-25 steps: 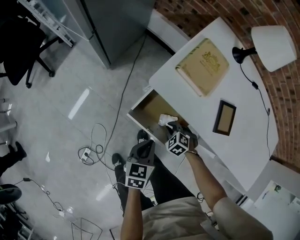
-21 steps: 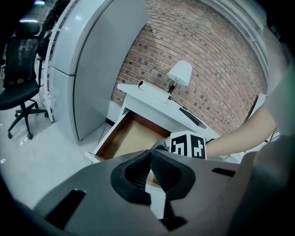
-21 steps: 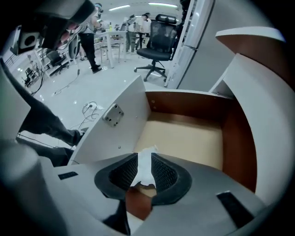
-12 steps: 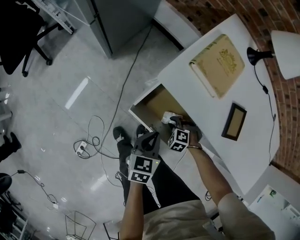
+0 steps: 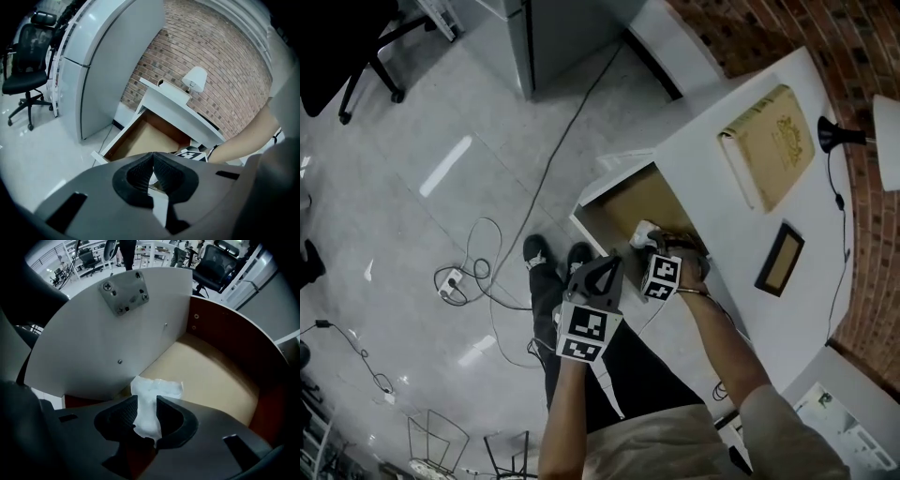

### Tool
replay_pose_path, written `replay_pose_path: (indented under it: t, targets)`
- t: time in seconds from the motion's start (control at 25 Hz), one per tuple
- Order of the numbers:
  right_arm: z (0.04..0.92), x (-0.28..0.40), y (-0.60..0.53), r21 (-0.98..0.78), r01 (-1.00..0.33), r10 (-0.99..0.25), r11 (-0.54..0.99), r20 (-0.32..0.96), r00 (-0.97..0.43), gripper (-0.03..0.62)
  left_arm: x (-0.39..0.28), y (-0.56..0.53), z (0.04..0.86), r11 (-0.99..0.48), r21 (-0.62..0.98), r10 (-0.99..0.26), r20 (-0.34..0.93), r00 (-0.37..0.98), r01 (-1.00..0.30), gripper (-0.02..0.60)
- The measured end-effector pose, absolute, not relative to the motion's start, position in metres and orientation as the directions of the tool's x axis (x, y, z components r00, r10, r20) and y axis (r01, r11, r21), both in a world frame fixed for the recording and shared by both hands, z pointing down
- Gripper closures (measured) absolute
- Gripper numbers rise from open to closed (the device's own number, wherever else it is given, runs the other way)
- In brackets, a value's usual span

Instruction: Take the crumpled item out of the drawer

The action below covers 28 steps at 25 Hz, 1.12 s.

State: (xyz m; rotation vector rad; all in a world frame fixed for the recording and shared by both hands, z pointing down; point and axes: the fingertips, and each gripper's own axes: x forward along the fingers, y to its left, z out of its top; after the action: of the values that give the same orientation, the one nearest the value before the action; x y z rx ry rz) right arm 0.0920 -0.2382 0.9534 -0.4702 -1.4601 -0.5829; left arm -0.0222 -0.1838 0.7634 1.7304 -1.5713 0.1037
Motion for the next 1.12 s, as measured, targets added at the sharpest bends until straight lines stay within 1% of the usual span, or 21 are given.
replay_pose_path:
  t: [0.16,0.24,0.4,0.56,0.76,1.0,1.12]
  targets:
    - [0.961,0.089,-0.235,0.003,0.649,-0.073,0.761,0.994,0.081,0.454,-0.032,-0.181,0.769,0.092,0.484,-0.814,0.540,0.214,-0.870,0.565]
    - [0.964,0.088,-0.234,-0.012,0.652,-0.073,0.758,0.992,0.103,0.472,-0.037,-0.178,0.770,0.105,0.484,-0.816,0.542,0.203,-0.869,0.565]
    - [0.965,0.087,-0.235,-0.021,0.669,-0.074,0.743,0.991,0.114,0.498,-0.045,-0.172,0.771,0.123,0.478,-0.815,0.549,0.186,-0.870,0.565]
    - [0.963,0.084,-0.234,-0.020,0.656,-0.066,0.755,0.992,0.106,0.520,-0.048,-0.169,0.775,0.129,0.479,-0.813,0.553,0.184,-0.869,0.566]
    - [0.956,0.082,-0.236,-0.002,0.592,-0.053,0.806,0.996,0.076,0.537,-0.037,-0.171,0.778,0.097,0.483,-0.803,0.554,0.219,-0.870,0.565]
    - [0.935,0.067,-0.238,0.090,0.492,-0.090,0.866,0.996,-0.024,0.542,-0.023,-0.172,0.777,0.035,0.493,-0.796,0.540,0.274,-0.869,0.565]
    - [0.921,0.057,-0.238,0.116,0.406,-0.091,0.906,0.993,-0.080,0.542,-0.019,-0.173,0.781,0.009,0.500,-0.791,0.533,0.300,-0.866,0.565]
